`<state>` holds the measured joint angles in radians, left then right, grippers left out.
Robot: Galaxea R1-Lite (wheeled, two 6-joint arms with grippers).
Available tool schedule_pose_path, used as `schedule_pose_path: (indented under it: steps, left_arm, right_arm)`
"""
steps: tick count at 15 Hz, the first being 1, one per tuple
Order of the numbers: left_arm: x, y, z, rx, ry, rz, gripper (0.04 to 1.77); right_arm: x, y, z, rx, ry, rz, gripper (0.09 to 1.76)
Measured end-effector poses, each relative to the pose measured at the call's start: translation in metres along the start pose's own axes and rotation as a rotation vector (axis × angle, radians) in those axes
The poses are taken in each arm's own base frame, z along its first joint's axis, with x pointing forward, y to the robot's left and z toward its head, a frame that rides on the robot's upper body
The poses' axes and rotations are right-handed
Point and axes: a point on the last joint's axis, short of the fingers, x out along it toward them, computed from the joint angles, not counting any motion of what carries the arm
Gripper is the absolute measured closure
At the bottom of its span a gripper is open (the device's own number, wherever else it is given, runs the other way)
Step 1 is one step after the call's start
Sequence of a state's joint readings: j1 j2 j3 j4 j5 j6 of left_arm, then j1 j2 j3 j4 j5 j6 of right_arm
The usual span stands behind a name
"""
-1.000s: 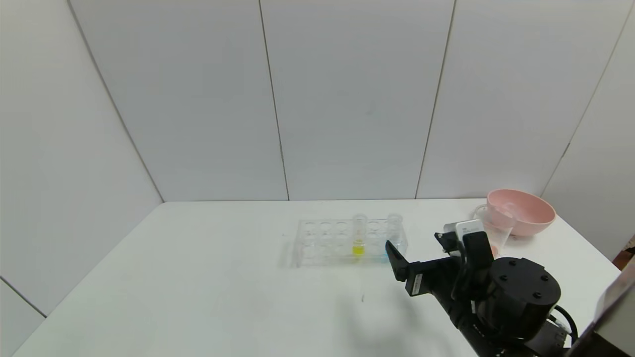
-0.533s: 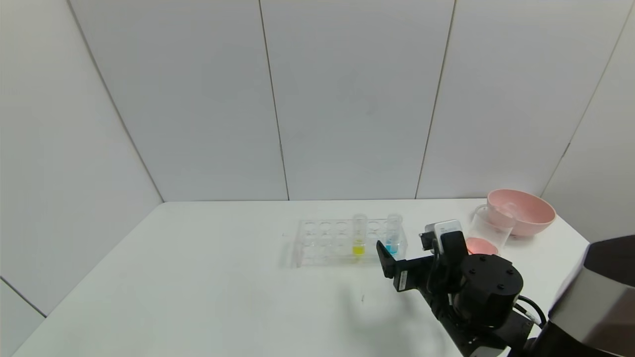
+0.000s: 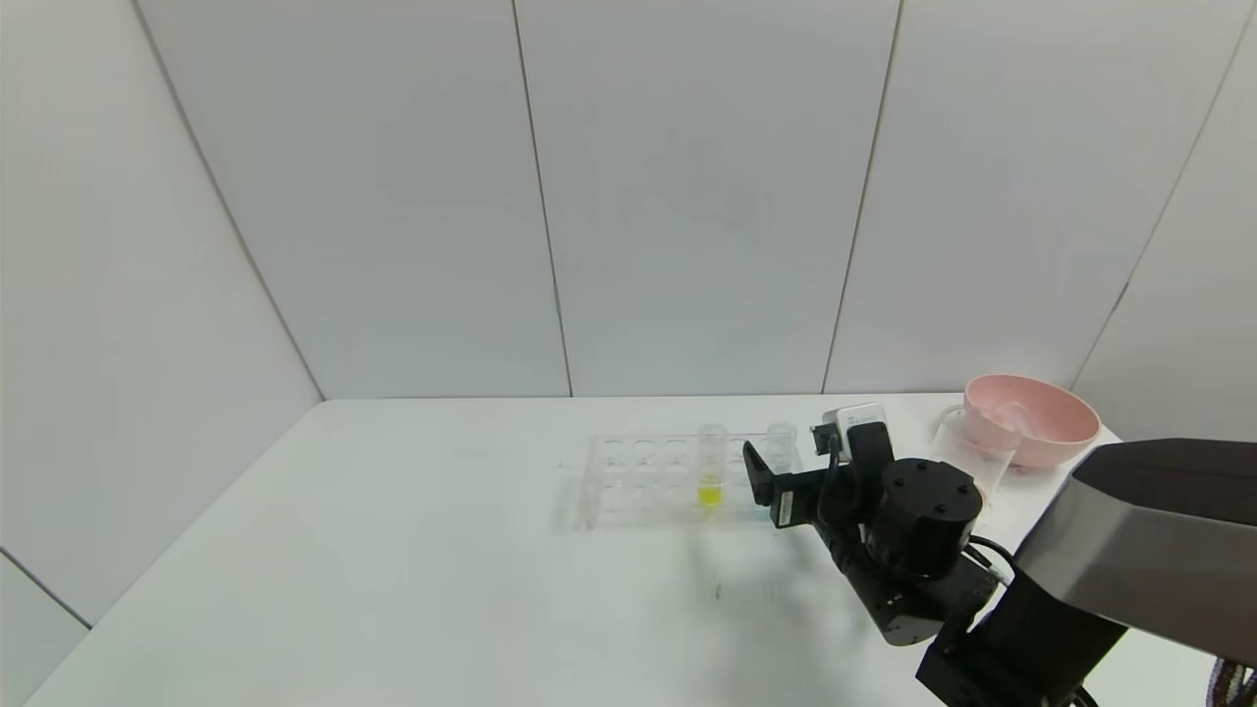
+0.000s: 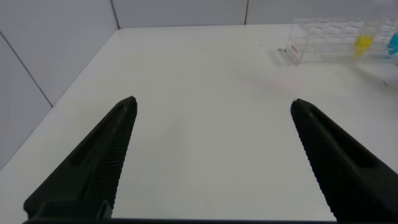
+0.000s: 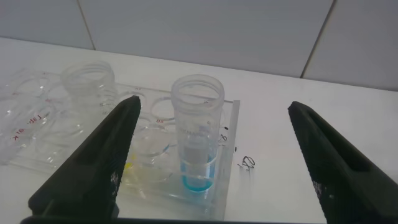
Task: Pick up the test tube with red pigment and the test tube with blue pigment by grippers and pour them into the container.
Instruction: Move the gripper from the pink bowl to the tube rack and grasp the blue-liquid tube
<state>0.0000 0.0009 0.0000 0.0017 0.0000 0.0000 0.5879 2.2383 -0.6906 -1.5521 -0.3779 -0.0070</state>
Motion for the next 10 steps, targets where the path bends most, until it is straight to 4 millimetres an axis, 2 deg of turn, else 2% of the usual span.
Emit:
schedule_pose_path:
  steps: [5,6,8,10]
  left_arm:
    - [0.0000,0.0000,0.0000,0.000,0.000,0.000,0.05]
    - [0.0000,0.0000,0.0000,0.000,0.000,0.000,0.05]
    - [0.0000,0.0000,0.0000,0.000,0.000,0.000,0.05]
    - [0.0000,0.0000,0.0000,0.000,0.000,0.000,0.05]
  right_arm:
    - [0.0094,0.0001,-0.0022,-0.006,0.008,0.000,0.15]
    - [0.0093,0.0004,-0.0023,-0.007,0.008,0.018,0.23]
    - [0.0091,-0.0010,-0.0033,-0.008,0.013,0.024,0.58]
    - [0.0090,-0.0018,-0.0035,-0.009,0.014,0.021,0.85]
